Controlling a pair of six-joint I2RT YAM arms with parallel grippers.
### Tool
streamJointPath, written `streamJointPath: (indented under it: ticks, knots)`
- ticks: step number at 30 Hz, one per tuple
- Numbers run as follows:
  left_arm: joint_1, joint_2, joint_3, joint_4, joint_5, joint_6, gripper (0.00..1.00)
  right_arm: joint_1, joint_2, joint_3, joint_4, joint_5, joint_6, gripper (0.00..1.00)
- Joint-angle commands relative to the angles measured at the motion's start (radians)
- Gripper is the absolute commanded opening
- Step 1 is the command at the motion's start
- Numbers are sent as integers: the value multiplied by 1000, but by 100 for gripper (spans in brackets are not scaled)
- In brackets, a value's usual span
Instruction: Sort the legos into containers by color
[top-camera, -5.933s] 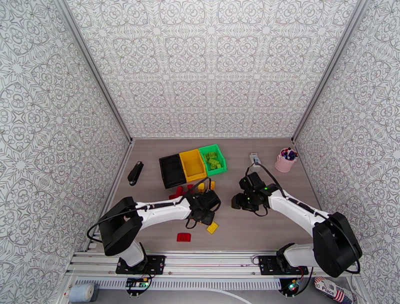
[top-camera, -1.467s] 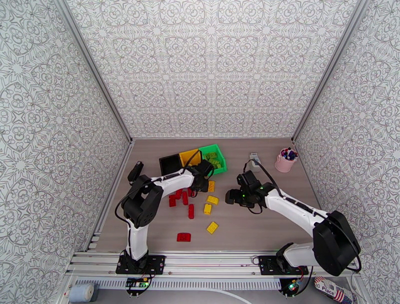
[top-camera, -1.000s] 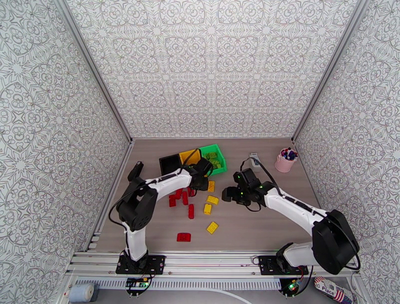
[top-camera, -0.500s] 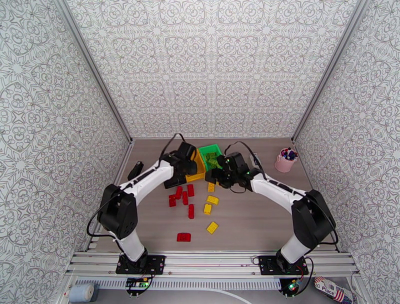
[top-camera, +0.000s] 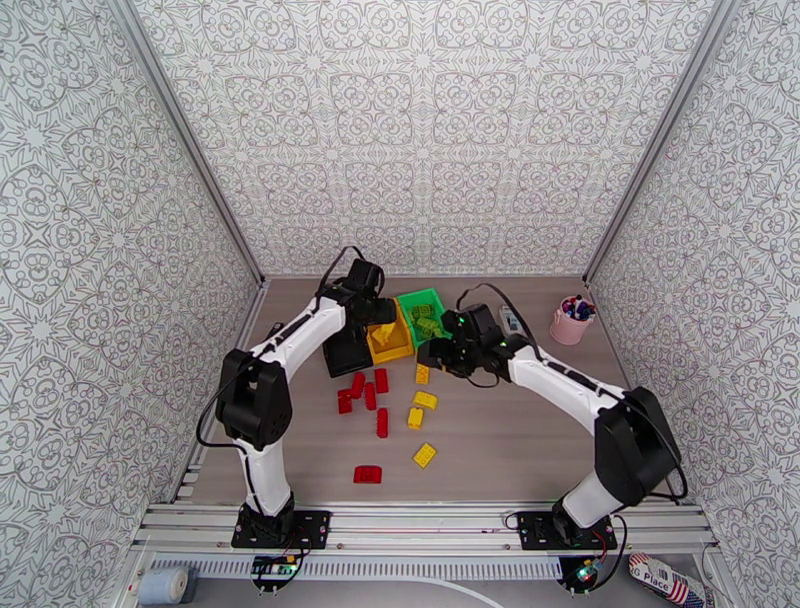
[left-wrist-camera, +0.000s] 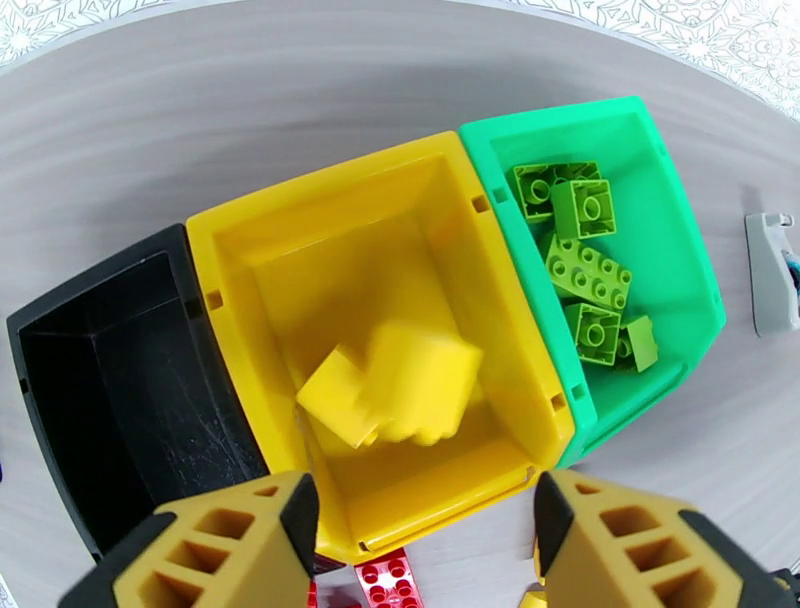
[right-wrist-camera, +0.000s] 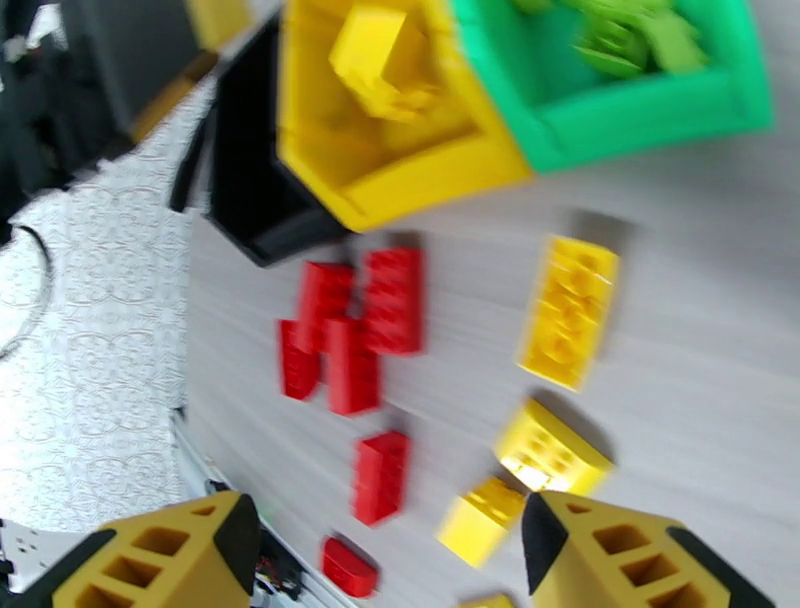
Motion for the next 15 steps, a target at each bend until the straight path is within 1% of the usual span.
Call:
streamJointPath:
  ticks: [1,6,10,15]
  knots:
    - [-11,-60,-34,11,25,1,65,-13,-49,-49,-75,84,-46,75]
    - [-49,-146,-134,30,-2,-4,68,-34,-80,-91,-113,131,-74,77]
    - [-101,-203,-211,38,-34,-13,70,-47,-101,-120,-120,155,-85,80]
    - [-181,-220,-278,45,-68,-35,71,-59,-128,-155,-113,169,-91,83]
